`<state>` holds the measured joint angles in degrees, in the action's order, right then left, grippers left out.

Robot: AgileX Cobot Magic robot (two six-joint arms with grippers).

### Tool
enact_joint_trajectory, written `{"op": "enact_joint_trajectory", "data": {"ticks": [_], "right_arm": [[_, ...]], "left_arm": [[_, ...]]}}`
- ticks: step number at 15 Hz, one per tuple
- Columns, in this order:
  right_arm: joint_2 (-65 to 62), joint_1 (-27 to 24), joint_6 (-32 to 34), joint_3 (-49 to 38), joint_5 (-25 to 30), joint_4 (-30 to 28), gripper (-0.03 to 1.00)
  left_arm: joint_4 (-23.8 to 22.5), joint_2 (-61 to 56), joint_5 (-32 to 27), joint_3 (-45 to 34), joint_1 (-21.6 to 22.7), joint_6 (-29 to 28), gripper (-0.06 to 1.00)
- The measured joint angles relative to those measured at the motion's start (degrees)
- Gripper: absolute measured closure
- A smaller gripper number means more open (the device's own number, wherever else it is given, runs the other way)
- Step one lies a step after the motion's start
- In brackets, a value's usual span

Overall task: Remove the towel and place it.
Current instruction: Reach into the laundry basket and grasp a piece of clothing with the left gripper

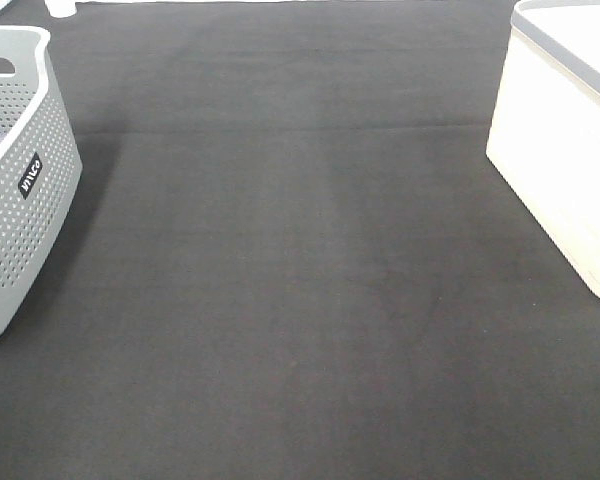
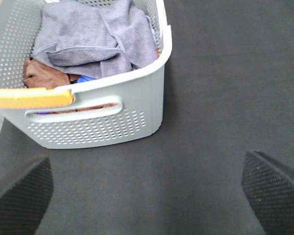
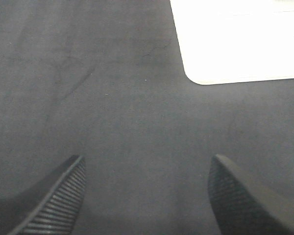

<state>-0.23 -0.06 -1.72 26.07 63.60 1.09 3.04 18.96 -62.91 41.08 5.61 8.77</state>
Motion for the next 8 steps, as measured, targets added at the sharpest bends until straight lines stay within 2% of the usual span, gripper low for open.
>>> {"op": "enact_joint_trajectory", "data": {"ticks": [2, 3, 4, 8], "right_arm": [[0.0, 0.0, 0.0, 0.0, 0.0, 0.0, 0.28], [0.0, 0.0, 0.0, 0.0, 0.0, 0.0, 0.28], [0.0, 0.0, 0.0, 0.0, 0.0, 0.0, 0.28], [0.0, 0.0, 0.0, 0.0, 0.0, 0.0, 0.28]], "left_arm": [[0.3, 10.9, -2.5, 9.1, 0.0, 2.0, -0.04], [0.0, 15.9, -4.8, 14.1, 0.0, 4.6, -0.04], [-1.3, 23.9, -6.5, 22.9, 0.0, 8.6, -0.04], [-3.3, 46.0, -6.6, 41.8, 0.0, 19.4, -0.04]]}}
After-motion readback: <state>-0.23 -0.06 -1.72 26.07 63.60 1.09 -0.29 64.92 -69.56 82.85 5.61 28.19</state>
